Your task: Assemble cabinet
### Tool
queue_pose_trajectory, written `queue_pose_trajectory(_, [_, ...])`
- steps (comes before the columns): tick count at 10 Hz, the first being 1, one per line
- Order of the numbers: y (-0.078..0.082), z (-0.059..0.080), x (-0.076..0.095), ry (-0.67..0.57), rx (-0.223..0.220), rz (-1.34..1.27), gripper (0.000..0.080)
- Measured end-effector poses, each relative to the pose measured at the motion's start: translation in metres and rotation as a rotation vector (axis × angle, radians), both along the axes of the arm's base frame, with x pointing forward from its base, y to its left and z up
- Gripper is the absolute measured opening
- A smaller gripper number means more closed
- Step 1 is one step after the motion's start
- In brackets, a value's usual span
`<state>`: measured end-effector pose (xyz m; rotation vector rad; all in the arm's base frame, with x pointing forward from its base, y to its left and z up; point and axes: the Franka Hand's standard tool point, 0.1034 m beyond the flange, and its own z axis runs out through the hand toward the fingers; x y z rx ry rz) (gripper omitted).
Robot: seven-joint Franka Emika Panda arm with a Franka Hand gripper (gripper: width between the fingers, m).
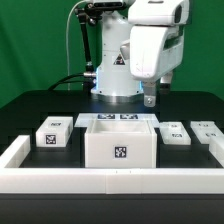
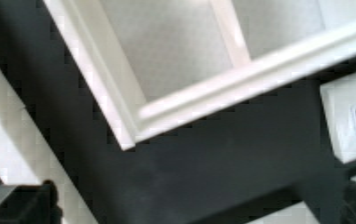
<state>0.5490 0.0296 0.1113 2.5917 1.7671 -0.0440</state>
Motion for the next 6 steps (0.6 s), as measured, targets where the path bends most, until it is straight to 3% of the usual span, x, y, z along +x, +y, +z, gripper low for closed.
queue_pose_trajectory(3, [-0.004, -0.001, -0.004, 0.036, 0.007, -0.083, 0.0797])
queue_pose_trajectory(4, [-0.009, -0.005, -0.001, -0.001, 0.017, 0.042, 0.0797])
queue_pose_trajectory(6, [-0.025, -0.016, -0.018, -0.036, 0.020, 0.258, 0.0797])
